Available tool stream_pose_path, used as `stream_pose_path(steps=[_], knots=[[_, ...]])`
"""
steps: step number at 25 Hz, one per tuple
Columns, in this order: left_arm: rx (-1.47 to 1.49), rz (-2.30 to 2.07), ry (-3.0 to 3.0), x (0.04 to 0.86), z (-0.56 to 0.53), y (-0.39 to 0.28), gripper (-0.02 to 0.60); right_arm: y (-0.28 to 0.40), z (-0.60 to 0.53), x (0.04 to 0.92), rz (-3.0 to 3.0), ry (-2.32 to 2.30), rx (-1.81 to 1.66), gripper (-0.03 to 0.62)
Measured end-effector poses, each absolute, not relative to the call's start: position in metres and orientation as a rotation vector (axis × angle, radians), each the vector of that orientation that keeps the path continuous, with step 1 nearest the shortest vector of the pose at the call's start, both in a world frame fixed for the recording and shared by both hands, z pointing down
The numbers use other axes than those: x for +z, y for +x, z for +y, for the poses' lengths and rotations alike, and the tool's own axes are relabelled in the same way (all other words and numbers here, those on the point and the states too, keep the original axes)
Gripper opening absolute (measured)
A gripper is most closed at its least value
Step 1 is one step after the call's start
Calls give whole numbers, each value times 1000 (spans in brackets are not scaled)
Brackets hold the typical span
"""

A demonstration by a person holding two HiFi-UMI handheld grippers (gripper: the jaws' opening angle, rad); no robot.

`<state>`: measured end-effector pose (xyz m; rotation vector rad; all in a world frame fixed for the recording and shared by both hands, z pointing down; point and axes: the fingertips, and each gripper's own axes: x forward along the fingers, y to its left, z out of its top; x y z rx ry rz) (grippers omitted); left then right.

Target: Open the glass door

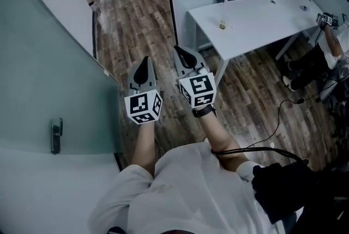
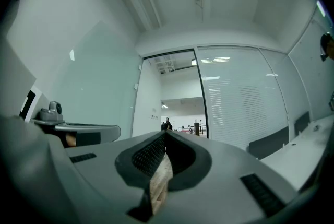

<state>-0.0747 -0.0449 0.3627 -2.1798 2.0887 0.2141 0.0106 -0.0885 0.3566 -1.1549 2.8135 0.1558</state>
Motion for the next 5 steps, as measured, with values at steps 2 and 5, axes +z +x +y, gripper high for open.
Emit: stream_pose_path(steps=[2,5], knots=[[246,2101,-2172,391,-54,-112,2,-27,-97,382,2831,-1151,187,5],[283,2115,-2164,430,-66,-173,3,-88,-107,418,2857,-1146,230,5]])
